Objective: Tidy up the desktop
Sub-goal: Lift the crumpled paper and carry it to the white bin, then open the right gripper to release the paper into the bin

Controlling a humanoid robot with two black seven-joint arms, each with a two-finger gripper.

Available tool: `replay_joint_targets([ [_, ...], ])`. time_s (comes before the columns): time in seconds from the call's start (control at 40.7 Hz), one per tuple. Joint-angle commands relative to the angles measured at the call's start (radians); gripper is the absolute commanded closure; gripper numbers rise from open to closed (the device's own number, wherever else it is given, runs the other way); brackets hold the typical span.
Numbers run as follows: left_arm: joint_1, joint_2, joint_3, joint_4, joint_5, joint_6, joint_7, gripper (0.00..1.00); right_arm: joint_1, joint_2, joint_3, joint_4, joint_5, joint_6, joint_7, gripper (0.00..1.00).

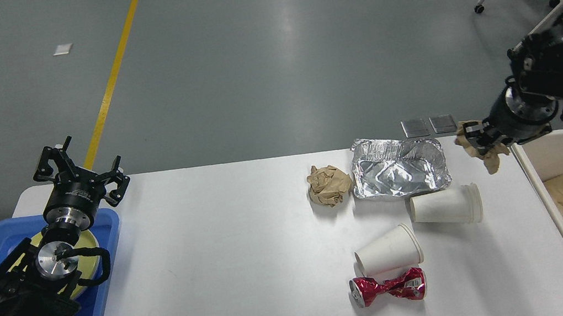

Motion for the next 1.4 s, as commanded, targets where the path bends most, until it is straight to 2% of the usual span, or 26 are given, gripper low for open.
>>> replay_joint_targets([
  [0.0,0.0,0.0,0.0,0.0,0.0,0.0,0.0,0.02,-0.215,-0.013,0.004,-0.258,0.021,-0.079,-0.002,1.0],
  [0.098,0.0,0.0,0.0,-0.001,0.0,0.0,0.0,0.02,-0.406,-0.013,0.01,-0.51,0.079,-0.169,-0.005,1.0],
  [0.123,0.0,0.0,0.0,0.0,0.0,0.0,0.0,0.02,-0.481,-0.01,0.014,-0.608,0.128,-0.2,-0.009,1.0],
  [0.197,0.0,0.0,0.0,0.0,0.0,0.0,0.0,0.02,-0.596,0.0,0.011,-0.751,0.217,-0.237,-0.034,1.0],
  [0.295,0.0,0.0,0.0,0.0,0.0,0.0,0.0,0.02,-0.733,0.023,0.004,-0.854,0.311,-0.316,-0.086,1.0],
  [0.393,0.0,0.0,0.0,0.0,0.0,0.0,0.0,0.02,-0.769,0.02,0.019,-0.854,0.334,-0.424,-0.115,1.0],
  [0.418,0.0,0.0,0.0,0.0,0.0,0.0,0.0,0.02,-0.77,0.02,0.02,-0.854,0.334,-0.429,-0.115,0.88],
  [0.443,0.0,0.0,0.0,0.0,0.0,0.0,0.0,0.02,-0.77,0.02,0.022,-0.853,0.335,-0.424,-0.115,0.47],
  [0.467,0.0,0.0,0.0,0.0,0.0,0.0,0.0,0.02,-0.773,0.02,0.023,-0.853,0.334,-0.424,-0.114,0.0],
  [0.885,0.0,0.0,0.0,0.0,0.0,0.0,0.0,0.02,-0.789,0.021,0.014,-0.854,0.334,-0.421,-0.11,0.0],
  [1.377,0.0,0.0,0.0,0.0,0.0,0.0,0.0,0.02,-0.714,0.03,0.019,-0.849,0.334,-0.42,-0.109,0.0],
])
